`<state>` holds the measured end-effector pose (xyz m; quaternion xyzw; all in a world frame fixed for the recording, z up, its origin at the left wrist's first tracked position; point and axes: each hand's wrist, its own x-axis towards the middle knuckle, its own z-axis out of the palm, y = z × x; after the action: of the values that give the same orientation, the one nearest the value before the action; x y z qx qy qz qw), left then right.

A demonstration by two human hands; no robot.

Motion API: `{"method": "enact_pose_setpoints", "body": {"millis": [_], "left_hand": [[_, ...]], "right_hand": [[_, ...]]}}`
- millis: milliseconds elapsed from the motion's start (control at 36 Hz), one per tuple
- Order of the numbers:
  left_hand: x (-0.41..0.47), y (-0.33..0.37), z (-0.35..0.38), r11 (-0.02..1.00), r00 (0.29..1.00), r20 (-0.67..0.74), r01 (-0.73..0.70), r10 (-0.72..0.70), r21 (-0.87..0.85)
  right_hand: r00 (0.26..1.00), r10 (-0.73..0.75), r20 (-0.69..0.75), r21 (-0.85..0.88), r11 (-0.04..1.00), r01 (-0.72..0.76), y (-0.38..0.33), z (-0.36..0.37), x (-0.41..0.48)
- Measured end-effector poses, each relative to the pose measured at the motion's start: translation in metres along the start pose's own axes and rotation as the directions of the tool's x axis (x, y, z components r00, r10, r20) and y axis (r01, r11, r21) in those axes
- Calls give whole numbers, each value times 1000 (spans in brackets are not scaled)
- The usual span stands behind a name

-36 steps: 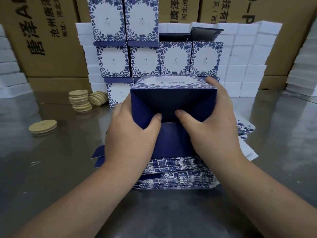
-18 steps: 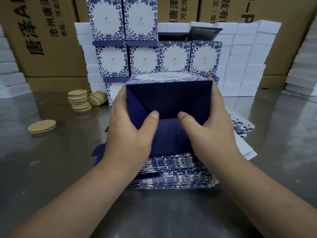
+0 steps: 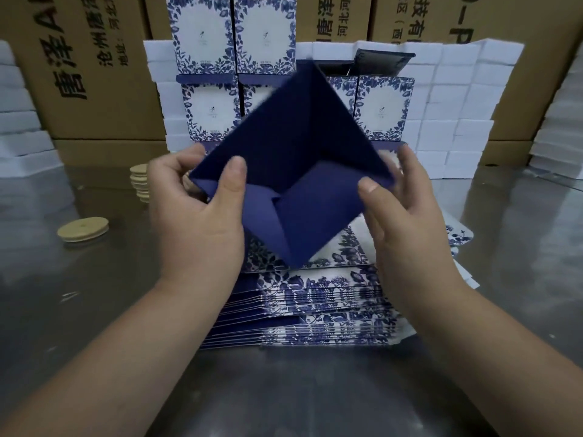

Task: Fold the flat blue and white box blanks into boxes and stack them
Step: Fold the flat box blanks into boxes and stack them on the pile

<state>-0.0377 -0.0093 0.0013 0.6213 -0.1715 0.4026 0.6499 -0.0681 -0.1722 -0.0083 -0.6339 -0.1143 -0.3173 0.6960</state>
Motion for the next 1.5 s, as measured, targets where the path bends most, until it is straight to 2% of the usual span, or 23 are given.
{"method": "enact_pose_setpoints", "body": {"millis": [56, 139, 194, 306, 444, 583, 667, 778, 917, 1083, 1333, 1500], "left_hand": [[-1, 0, 0, 998, 1000, -8, 6, -6, 65], [-7, -1, 4, 987, 992, 111, 45, -63, 155], [-9, -2, 5, 982, 976, 188, 80, -112, 170], [-10, -2, 2, 979, 943, 304, 83, -138, 184], [-9, -3, 1, 980, 901, 405, 86, -154, 182], [-11, -4, 3, 973, 893, 397, 232, -212, -2], [-15, -5, 5, 974, 900, 392, 223, -193, -33], [-19, -4, 9, 970, 878, 451, 224, -158, -98], [-17, -8, 7, 938, 855, 438, 339, -278, -68], [-15, -10, 7, 890, 858, 357, 437, -369, -130], [-16, -11, 8, 893, 873, 271, 442, -405, -89], [-18, -6, 8, 913, 850, 424, 391, -311, -114]], "right_hand": [[997, 71, 12, -49, 996, -70, 0, 1, -1], [993, -14, 115, -163, 986, 32, 1, 5, -5], [995, -53, 79, -184, 981, 67, 1, 4, -5], [1000, 1, -31, -133, 991, -5, 1, -3, -1], [1000, -8, -17, -284, 959, 2, 2, -2, -3], [999, -13, 49, -343, 939, 29, -2, -1, -4], [998, -37, 51, -346, 937, 52, -3, 0, -6], [999, -8, 39, -232, 973, 17, -3, 2, -7], [999, -4, 43, -205, 979, 13, -2, 3, -8], [994, -34, 102, -341, 938, 67, -4, 5, -9], [981, -57, 188, -365, 923, 123, -4, 7, -9], [996, -38, 81, -325, 944, 62, -3, 2, -6]]}}
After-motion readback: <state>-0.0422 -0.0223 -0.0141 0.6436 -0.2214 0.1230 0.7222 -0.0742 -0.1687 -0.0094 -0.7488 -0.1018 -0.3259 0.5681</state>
